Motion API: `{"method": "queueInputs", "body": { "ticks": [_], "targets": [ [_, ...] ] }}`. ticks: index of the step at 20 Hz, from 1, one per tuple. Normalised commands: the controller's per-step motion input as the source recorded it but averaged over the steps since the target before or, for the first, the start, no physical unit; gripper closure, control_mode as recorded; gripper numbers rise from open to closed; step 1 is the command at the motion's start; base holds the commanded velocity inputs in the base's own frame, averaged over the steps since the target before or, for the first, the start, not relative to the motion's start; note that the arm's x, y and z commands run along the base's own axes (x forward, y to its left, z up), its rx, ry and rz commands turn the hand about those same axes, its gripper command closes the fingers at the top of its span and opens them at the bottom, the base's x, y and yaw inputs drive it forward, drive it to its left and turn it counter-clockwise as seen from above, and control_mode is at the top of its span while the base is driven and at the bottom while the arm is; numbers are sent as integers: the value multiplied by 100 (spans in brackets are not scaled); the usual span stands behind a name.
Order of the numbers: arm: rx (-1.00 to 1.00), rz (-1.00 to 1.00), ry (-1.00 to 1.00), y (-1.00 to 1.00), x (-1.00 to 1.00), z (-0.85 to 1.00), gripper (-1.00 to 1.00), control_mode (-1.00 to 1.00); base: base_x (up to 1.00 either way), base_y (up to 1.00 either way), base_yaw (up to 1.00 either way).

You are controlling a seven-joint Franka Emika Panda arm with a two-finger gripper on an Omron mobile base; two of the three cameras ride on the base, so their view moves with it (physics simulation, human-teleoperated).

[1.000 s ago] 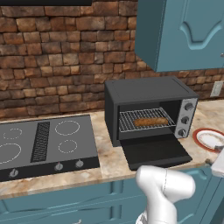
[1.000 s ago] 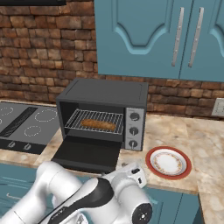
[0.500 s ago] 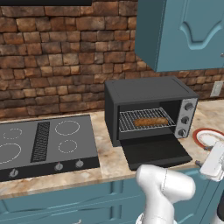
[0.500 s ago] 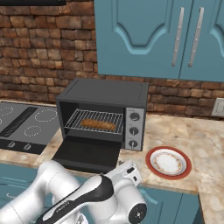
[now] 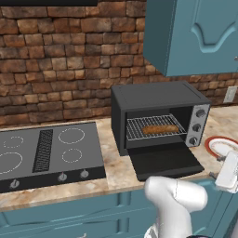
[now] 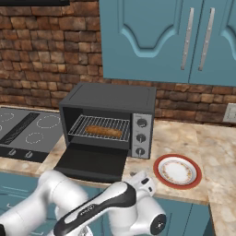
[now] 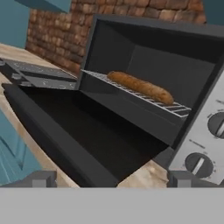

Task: Pull the toaster oven rack outwards. Pick up the baguette from the plate and place it on the toaster oven rack. Close the toaster oven door fully and set the temperature to the lowest setting.

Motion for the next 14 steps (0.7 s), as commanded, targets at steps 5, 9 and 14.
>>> {"method": "queueInputs", "body": {
  "ticks": [5, 9, 14],
  "targets": [
    [0, 12, 3, -8, 17, -29, -100, -100, 0, 0, 0],
    [0, 10, 6, -5, 23, -15, -100, -100, 0, 0, 0],
    [0, 3, 8, 0, 18, -17, -100, -100, 0, 0, 0]
  ]
}}
